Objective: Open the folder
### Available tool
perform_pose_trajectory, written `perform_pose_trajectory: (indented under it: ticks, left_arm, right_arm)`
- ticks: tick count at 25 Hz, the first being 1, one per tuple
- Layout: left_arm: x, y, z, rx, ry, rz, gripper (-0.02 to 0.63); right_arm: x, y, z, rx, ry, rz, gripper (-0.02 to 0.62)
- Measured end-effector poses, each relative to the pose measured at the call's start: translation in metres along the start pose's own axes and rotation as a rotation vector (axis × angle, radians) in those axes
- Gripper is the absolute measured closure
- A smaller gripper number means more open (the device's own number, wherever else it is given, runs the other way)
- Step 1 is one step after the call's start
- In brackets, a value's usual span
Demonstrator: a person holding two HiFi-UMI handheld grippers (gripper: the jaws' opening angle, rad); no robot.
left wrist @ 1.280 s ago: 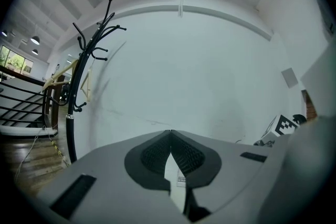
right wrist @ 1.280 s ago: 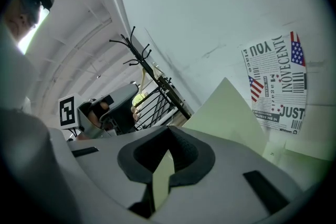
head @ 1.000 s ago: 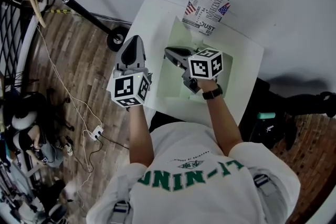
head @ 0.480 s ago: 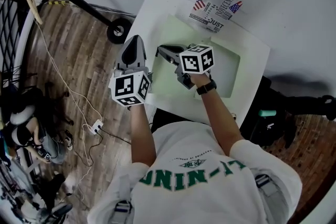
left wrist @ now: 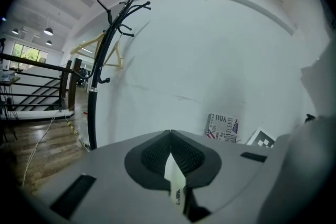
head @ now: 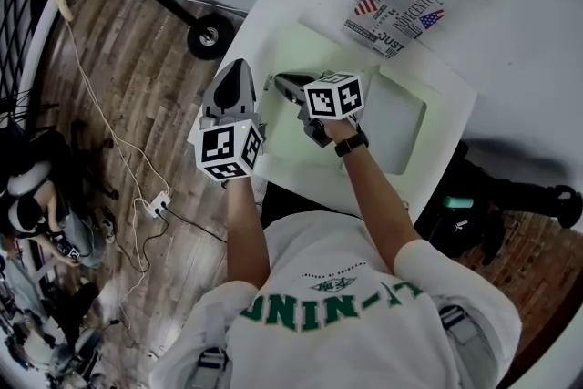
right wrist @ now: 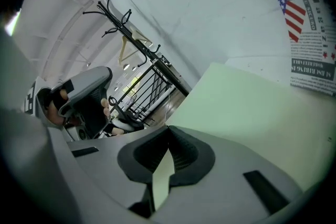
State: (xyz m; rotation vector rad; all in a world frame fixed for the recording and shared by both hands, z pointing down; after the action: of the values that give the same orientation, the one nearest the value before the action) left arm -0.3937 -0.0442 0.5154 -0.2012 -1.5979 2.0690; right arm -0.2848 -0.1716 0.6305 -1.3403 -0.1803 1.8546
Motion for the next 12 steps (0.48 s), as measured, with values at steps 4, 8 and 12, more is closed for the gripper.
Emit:
perform_pose_trajectory:
  ticks: [4,8,12]
  left_arm:
    - [0.006,-0.011,0.0,0.02,0.018,-0.011,0.592]
    - [0.01,-0.024,-0.004,0.039,0.042,-0.021,0.592]
    - [0.014,-0.032,-0.009,0.049,0.067,-0.025,0.592]
  right_arm:
    - [-0.011,-0.008,0.018,0.047,-0.016,-0.002,0.578]
    - [-0.025,-0.02,0.032,0.104,-0.035,-0.002,0.578]
    - [-0.031,-0.025,0.04,0.155,-0.068,-0.021,0.578]
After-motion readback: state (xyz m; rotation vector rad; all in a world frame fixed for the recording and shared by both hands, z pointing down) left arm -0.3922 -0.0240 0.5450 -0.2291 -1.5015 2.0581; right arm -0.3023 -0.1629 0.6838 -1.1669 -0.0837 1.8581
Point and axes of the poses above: the fingertips, and each gripper's own axes: z forward along the fingers, x to its left, y out of its top, the point moved 9 cm from there along -z, backward along the fingers, and after that the axes turned 7 degrees about y, right-handed, at the moved point
